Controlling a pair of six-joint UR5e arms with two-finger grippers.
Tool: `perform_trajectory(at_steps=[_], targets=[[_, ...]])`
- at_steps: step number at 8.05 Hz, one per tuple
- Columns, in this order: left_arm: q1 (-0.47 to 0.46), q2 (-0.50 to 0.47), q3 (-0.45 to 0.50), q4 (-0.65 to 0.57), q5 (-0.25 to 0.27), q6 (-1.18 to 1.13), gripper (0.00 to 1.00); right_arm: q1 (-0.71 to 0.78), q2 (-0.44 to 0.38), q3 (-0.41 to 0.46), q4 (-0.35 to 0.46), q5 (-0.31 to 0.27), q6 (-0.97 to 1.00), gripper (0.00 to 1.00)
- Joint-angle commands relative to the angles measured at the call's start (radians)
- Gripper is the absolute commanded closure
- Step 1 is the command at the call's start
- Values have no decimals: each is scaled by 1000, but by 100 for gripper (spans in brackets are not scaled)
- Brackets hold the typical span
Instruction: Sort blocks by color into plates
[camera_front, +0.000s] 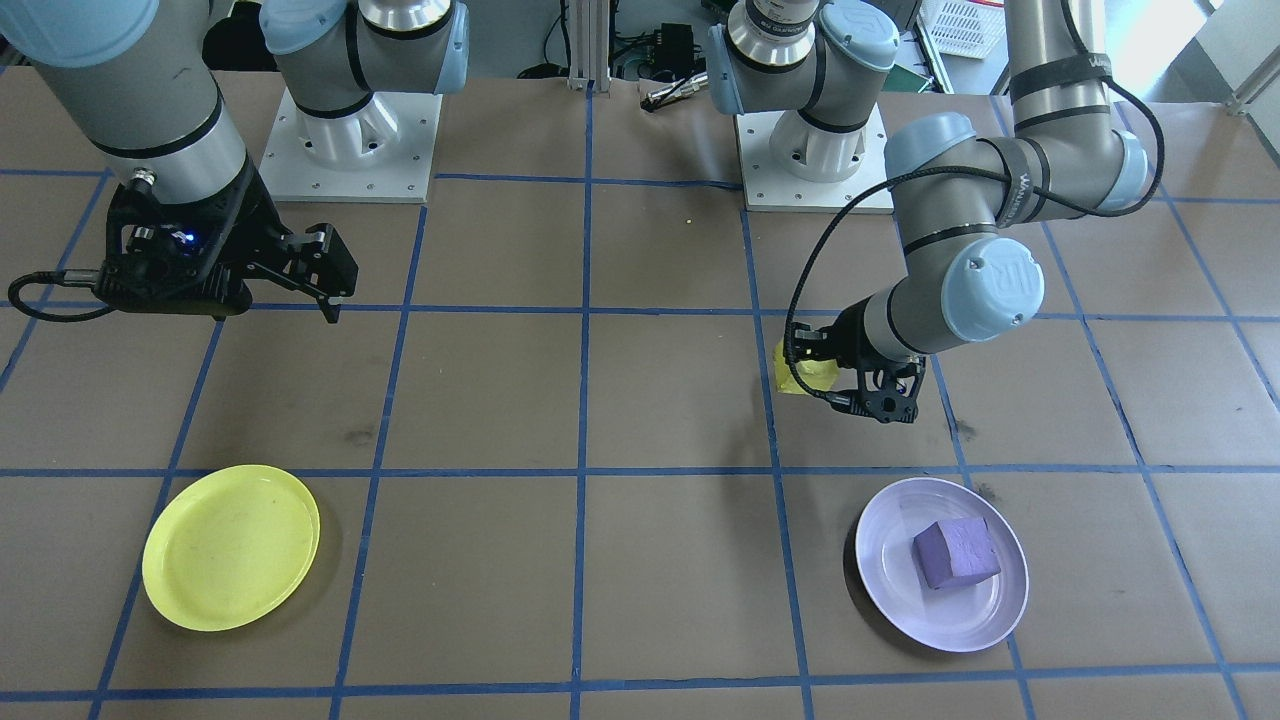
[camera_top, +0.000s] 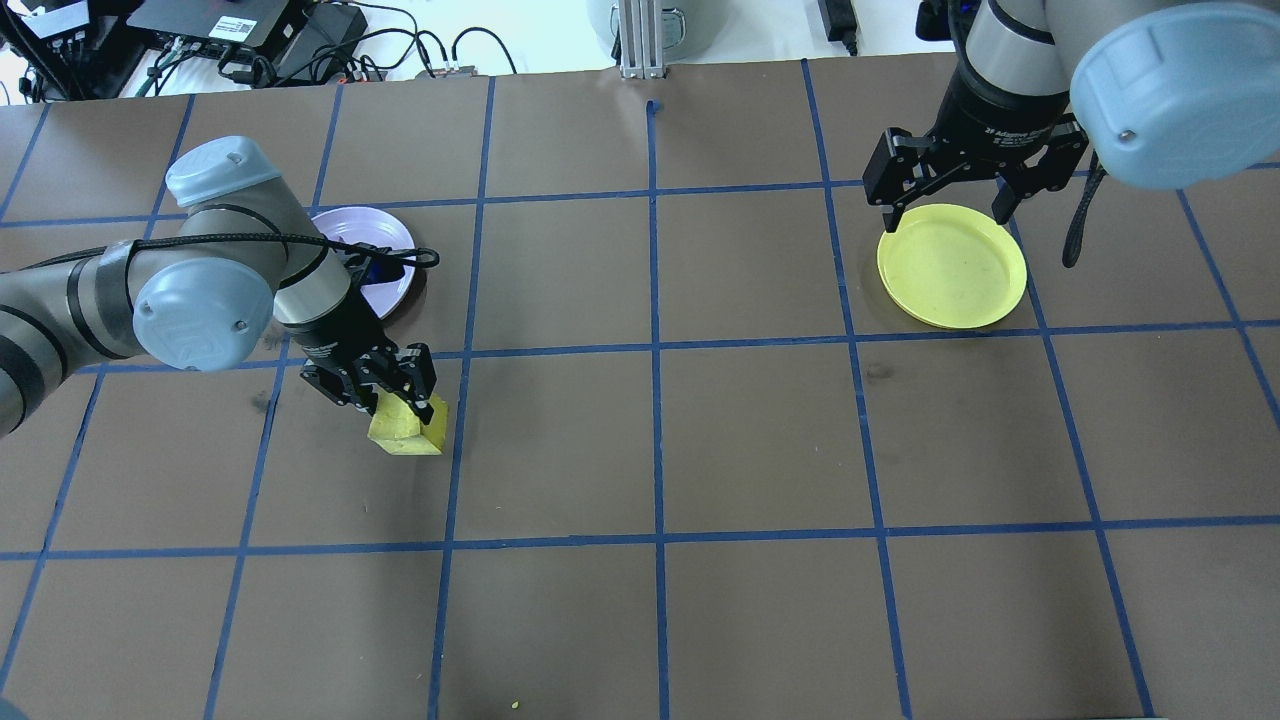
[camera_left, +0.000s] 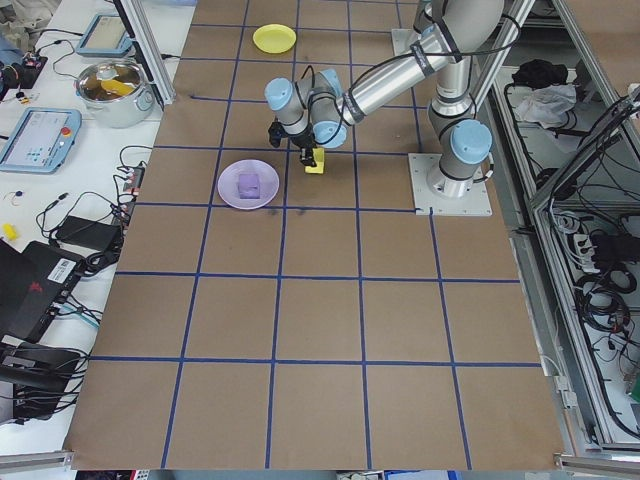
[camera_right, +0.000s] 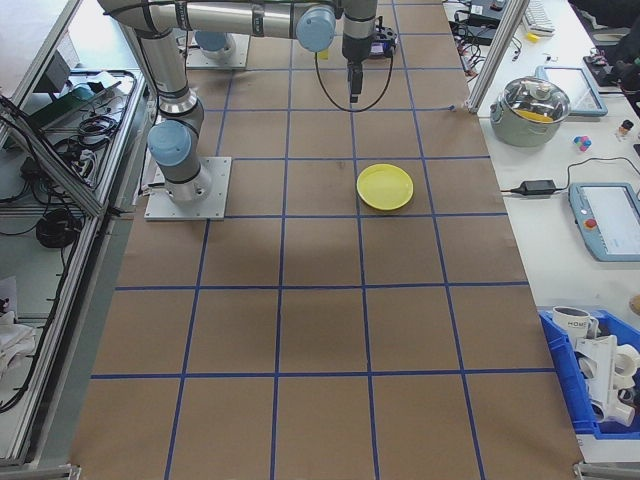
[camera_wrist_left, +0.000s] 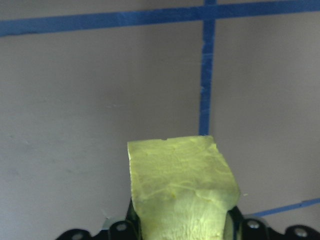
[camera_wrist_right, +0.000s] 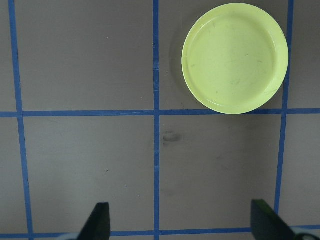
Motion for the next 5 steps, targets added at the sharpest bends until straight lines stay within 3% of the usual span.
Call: perform_trajectory(at_steps=[1, 3, 5], targets=[[-164, 21, 2, -36, -34, -193, 83, 0, 0, -1, 0, -3, -1, 0], [-320, -17, 71, 17, -44, -421, 83, -1, 0, -3, 5, -3, -55, 0], [-449, -105, 219, 27, -68, -638, 83, -2, 0, -3, 6, -4, -112, 0]])
